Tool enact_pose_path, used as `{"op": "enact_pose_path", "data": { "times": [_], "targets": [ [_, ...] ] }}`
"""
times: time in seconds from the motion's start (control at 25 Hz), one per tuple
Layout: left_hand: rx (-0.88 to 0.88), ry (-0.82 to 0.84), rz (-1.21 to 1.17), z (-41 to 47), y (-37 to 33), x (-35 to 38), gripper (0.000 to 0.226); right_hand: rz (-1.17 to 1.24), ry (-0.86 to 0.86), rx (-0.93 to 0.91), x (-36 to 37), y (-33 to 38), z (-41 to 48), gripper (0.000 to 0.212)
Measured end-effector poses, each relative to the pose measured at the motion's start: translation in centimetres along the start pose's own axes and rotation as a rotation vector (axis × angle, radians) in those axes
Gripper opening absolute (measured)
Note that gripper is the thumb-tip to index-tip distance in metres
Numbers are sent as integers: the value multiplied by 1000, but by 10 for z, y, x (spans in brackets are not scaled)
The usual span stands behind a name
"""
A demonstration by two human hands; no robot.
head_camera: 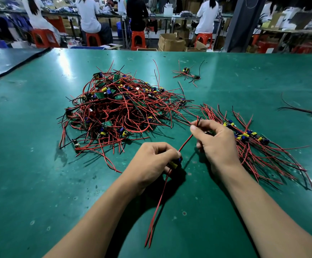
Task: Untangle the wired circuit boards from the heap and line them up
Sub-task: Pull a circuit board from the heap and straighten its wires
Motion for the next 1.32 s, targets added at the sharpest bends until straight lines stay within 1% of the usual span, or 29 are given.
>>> {"op": "enact_pose_path", "data": {
  "times": [0.24, 0.44, 0.52, 0.64, 0.72, 0.76, 0.84, 0.92, 0.96, 1.0, 1.08, 1.12, 1.16, 1.2, 1.24, 1.32],
  "targets": [
    [-2, 11, -20, -1, -1, 0, 24, 77, -46, 70, -4, -4, 4, 6],
    [-15, 8, -36, -3, -1, -2, 26, 125, -49, 182, -1, -12, 2, 19],
    [-22, 2, -47, -3, -1, -3, 28, 93, -52, 158, -4, -11, 3, 18],
    [-33, 10, -42, -3, -1, -4, 27, -129, -79, -13, -9, 1, 2, 14],
    [-38, 16, -46, -3, 0, -3, 27, -201, -85, -68, -11, 5, 1, 13],
    [-41, 14, -52, -3, 0, -4, 26, -188, -76, -49, -10, 4, 1, 12],
    [-46, 0, -70, -2, 1, -5, 23, -71, -52, 73, -7, -1, 0, 12],
    [-51, -29, -101, 0, 2, -7, 19, 136, -5, 261, -1, -7, -4, 12],
    [-55, -42, -125, 0, 2, -7, 18, 220, 53, 353, 5, -8, -8, 12],
    [-61, -52, -152, 1, 2, -8, 17, 262, 149, 429, 13, -10, -14, 15],
    [-70, -57, -192, 1, 3, -8, 16, 258, 425, 529, 35, -10, -34, 28],
    [-73, -53, -206, 1, 3, -8, 17, 235, 546, 545, 43, -9, -44, 31],
    [-77, -48, -214, 1, 3, -8, 17, 213, 623, 542, 48, -8, -51, 30],
    [-79, -45, -212, 1, 4, -8, 17, 195, 652, 529, 50, -7, -54, 28],
    [-77, -48, -202, 1, 4, -9, 18, 181, 643, 518, 50, -7, -53, 28],
    [-62, -55, -173, 1, 4, -9, 19, 161, 560, 494, 44, -8, -46, 25]
  ]
}}
Point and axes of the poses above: each hand's wrist, its own z-axis towards the middle knuckle, its own x-axis out of the palm, y = z × x, the point moved 8 cm from there along z, towards the middle knuckle, and after that the axes turned 9 degrees about -y, right-handed, at the moved point
